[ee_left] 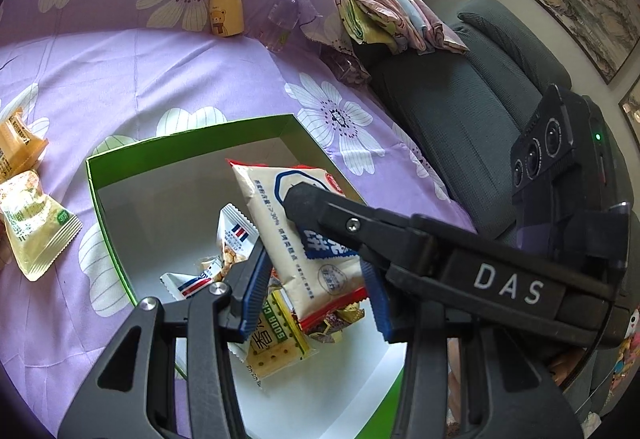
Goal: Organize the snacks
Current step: 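Lower the white packet into the box and open the right gripper, then move the right tool back to the orange panda-print packet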
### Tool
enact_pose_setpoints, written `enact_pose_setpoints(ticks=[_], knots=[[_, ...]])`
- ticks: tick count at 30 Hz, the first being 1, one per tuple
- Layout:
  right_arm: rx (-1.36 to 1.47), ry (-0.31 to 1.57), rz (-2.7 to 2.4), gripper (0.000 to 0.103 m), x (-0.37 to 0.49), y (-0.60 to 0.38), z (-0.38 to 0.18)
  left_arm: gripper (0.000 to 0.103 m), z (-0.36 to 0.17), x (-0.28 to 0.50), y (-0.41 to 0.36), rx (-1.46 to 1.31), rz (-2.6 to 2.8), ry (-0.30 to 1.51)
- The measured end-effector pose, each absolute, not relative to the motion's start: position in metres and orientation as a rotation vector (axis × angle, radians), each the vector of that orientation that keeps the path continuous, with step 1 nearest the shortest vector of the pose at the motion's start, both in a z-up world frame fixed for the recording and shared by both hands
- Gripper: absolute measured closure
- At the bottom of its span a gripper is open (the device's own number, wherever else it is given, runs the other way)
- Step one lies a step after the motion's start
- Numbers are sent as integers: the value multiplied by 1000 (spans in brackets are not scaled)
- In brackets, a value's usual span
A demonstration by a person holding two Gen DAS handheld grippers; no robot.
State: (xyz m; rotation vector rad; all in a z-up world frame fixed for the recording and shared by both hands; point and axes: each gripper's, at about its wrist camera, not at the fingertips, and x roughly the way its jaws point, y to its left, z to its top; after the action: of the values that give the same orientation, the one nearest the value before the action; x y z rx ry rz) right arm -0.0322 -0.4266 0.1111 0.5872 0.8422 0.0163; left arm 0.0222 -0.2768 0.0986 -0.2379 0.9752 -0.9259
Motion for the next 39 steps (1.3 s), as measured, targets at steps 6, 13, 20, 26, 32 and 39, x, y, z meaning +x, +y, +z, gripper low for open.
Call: enact_pose_setpoints(ticks=[6,13,20,26,32,39], knots=[[576,870,-5,51,-27,-426,105,59,91,24,-277,-245,-924,1004],[541,899,-39,51,-24,-425,101,59,83,25,-279,-254,-924,1042],[529,914,-46,51,-20,-424,98,59,80,27,-277,-266,-917,1060],[480,881,-88,50,-26,-419,109,57,89,25,-266,-247,-901,1036],[450,853,-121,49,-31,-414,119,55,105,27,-233,-222,-818,994],[388,832,-129,37,-32,-394,128,49,131,37,-159,-114,-610,922]])
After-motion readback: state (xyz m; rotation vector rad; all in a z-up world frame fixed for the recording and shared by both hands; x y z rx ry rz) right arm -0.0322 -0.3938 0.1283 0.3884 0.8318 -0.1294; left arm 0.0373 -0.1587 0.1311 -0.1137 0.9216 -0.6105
